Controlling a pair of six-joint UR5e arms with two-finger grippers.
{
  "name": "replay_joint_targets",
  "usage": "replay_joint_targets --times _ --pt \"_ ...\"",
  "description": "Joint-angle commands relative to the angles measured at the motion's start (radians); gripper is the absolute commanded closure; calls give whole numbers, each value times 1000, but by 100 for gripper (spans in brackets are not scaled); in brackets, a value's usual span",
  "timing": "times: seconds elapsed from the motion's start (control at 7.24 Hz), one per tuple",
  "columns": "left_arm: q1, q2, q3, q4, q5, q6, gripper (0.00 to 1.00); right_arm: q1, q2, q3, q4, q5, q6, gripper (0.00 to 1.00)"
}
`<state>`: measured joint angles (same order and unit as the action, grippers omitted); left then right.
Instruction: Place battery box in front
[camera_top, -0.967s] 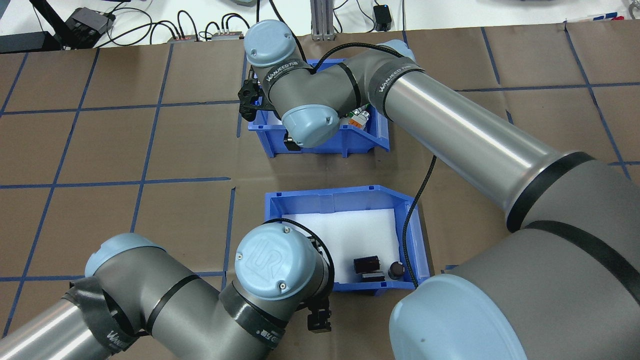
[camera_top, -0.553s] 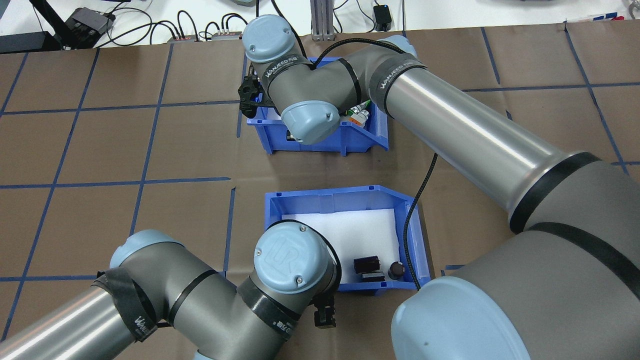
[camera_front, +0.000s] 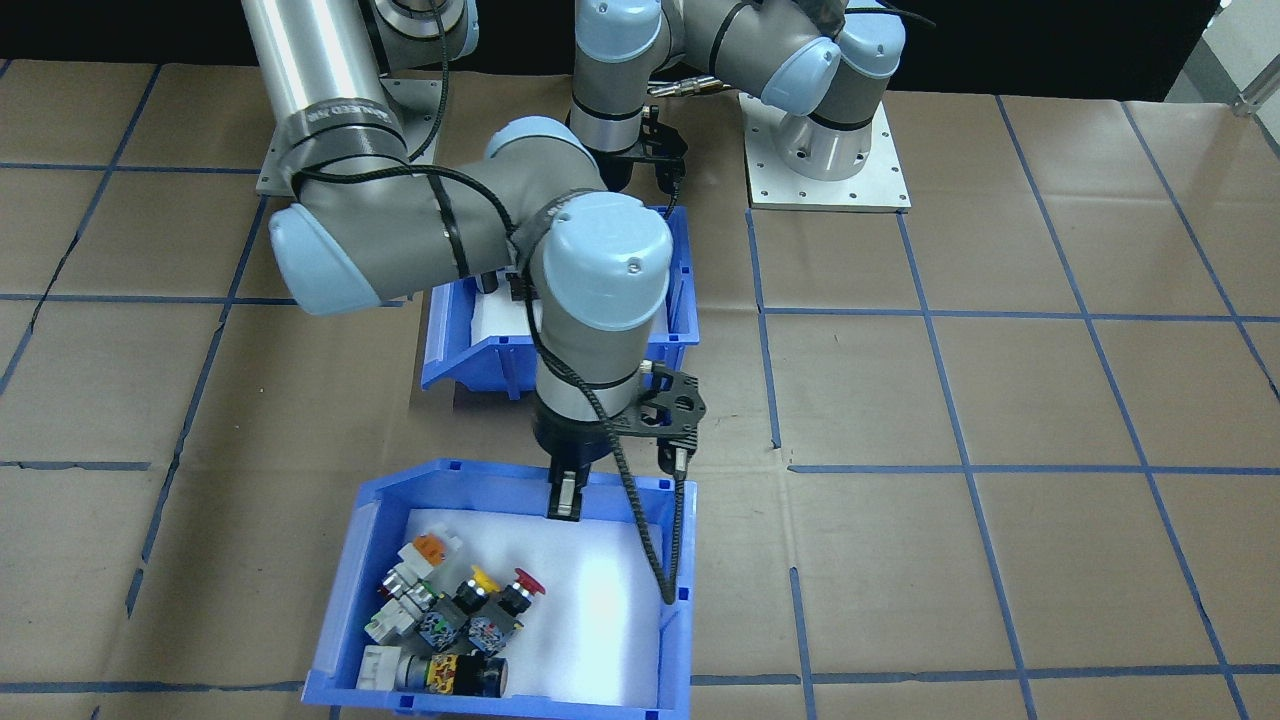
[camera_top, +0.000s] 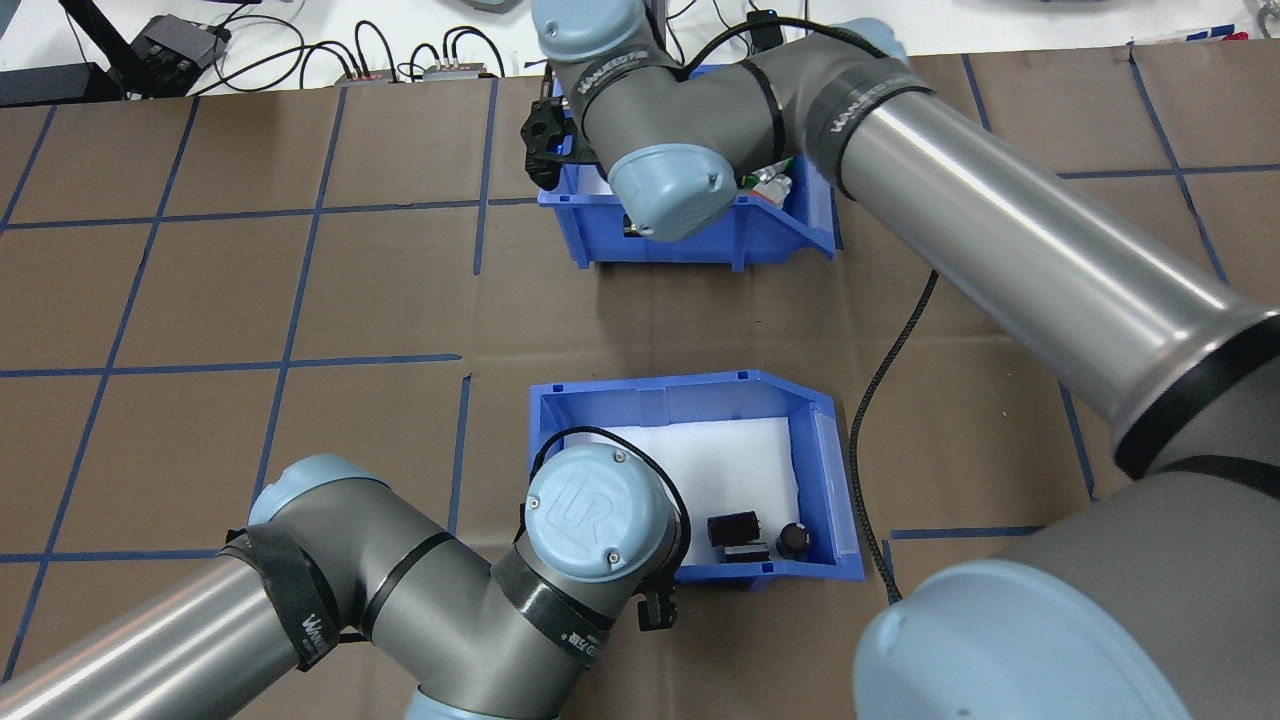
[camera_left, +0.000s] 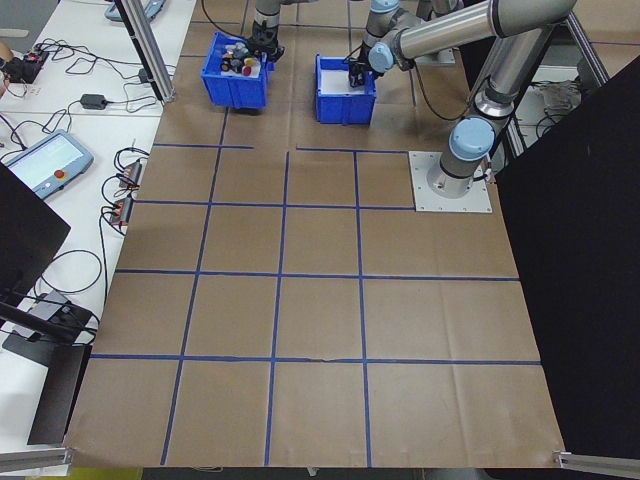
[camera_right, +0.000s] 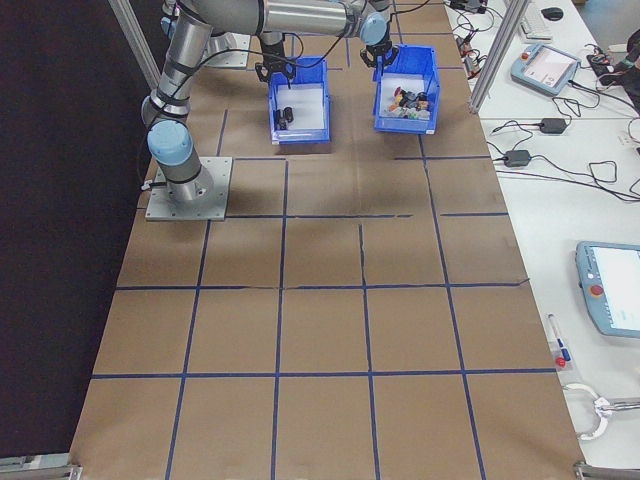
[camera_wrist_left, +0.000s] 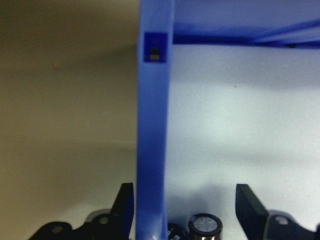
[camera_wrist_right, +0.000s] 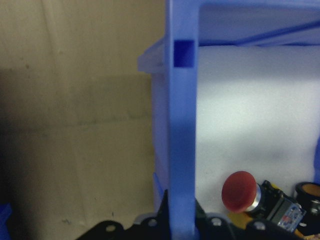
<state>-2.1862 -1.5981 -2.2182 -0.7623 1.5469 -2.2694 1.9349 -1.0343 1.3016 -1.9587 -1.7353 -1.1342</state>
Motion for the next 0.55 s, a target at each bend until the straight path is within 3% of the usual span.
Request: replay_joint_targets --times 0.0,0.41 --pt "-1 0 0 18 -4 8 100 -138 -94 34 70 0 -193 100" --pt "6 32 35 17 7 43 100 -331 -258 210 60 19 -424 100"
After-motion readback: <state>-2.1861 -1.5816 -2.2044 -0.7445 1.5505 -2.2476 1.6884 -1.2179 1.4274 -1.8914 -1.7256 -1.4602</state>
